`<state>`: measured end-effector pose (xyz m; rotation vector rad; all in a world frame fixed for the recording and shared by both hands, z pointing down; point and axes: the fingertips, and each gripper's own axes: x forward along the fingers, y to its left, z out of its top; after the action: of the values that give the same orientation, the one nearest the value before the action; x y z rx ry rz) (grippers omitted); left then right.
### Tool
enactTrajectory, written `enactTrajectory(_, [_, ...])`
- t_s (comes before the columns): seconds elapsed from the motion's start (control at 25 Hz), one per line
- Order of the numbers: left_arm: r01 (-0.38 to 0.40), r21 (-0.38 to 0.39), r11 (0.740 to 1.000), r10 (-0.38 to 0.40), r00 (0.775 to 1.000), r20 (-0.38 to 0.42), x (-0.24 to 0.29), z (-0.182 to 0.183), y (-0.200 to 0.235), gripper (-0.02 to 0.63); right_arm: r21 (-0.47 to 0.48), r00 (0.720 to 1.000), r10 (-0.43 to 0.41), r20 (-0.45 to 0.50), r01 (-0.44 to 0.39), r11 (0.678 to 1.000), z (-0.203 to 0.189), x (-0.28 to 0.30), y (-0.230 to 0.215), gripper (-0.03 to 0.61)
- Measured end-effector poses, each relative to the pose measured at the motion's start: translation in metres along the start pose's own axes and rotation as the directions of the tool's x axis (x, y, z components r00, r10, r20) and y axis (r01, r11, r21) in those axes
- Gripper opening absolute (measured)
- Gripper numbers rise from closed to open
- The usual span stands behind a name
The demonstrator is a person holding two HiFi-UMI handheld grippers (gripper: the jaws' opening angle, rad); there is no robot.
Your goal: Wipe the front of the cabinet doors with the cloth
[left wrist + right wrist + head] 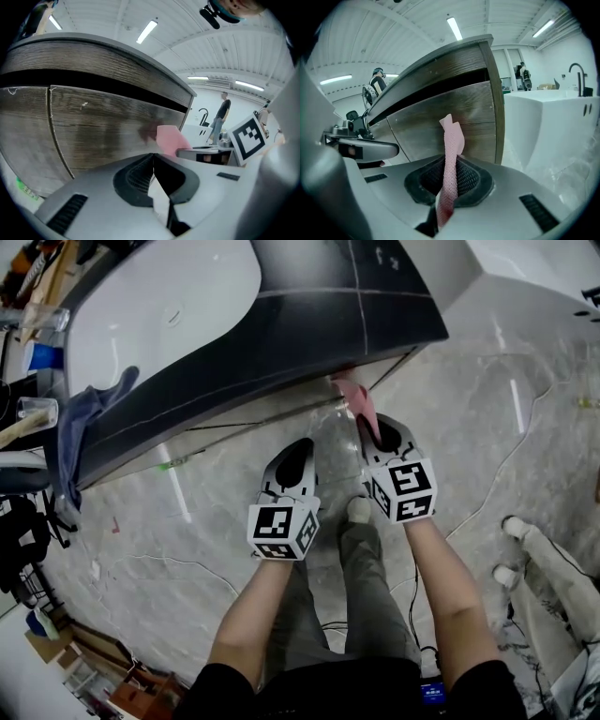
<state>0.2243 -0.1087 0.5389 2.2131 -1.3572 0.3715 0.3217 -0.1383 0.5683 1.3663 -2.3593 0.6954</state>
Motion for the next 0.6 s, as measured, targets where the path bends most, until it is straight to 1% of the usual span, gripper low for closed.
enactTrajectory(0.2, [-0.023, -0.008, 1.0, 0.023, 1.0, -0.006, -0.011, -0.004, 0.023, 0.009, -0.032, 0.997, 0.071, -0.033, -0.073, 0.997, -0.013, 0.011, 0.041, 0.041])
enactTrajectory(0.6, [-0.096, -0.04, 0.995, 0.096, 0.995, 0.0, -0.044, -0.009, 0.089, 0.011, -0.053, 0.982, 0.15, -0.117, -0.157, 0.986, -0.038, 0.046, 0.112, 0.041])
